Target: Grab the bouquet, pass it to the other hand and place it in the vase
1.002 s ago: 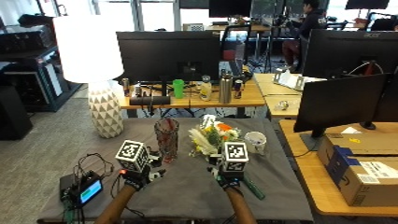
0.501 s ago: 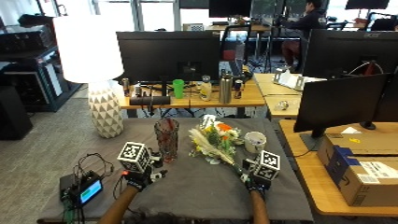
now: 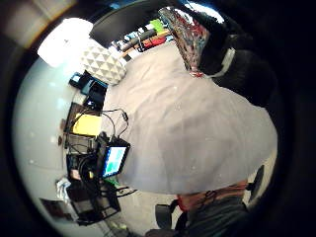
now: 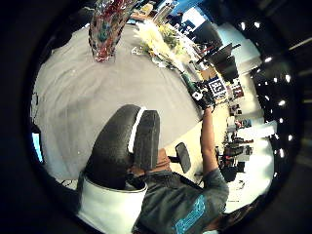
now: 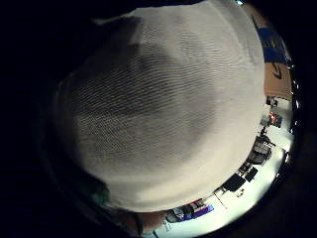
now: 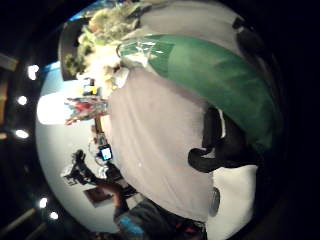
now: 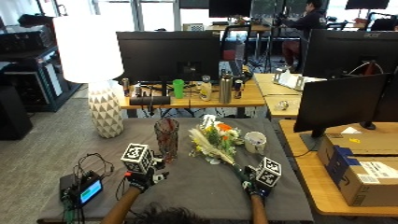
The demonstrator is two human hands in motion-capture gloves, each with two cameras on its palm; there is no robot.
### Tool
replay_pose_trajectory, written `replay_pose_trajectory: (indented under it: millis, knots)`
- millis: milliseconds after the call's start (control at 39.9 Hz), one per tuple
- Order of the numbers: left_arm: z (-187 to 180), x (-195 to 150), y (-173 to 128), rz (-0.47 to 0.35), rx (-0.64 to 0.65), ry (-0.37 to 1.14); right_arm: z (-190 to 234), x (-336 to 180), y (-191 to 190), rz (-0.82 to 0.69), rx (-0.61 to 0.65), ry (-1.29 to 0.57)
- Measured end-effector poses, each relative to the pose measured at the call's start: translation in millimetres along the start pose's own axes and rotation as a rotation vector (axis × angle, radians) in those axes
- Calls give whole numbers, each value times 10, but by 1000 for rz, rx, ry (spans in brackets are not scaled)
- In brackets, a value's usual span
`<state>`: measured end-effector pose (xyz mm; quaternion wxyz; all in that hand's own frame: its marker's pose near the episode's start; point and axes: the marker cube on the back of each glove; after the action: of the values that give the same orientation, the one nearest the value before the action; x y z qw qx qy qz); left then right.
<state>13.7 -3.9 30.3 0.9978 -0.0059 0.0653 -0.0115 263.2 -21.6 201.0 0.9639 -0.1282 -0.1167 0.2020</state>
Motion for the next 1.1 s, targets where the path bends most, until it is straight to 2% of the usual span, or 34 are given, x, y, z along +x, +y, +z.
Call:
replay_pose_trajectory:
  millis: [351,551,701,827,1002,1102]
  knots:
    - [113,-66,-46,-8,-26,30,-165,-133,21,12,200,167]
    - [26,-92,-28,-19,-3,53,-179,-172,16,12,253,128]
    - [-153,-36,-76,-4,10,95,-285,-242,-51,-17,342,-27]
    - [-381,90,-212,35,-5,210,-603,-451,159,-65,412,-217]
    - [-698,461,-402,137,-29,437,-1062,-856,471,-210,495,-519]
    - [-860,712,-542,217,-39,551,-1255,-1138,625,-318,500,-686]
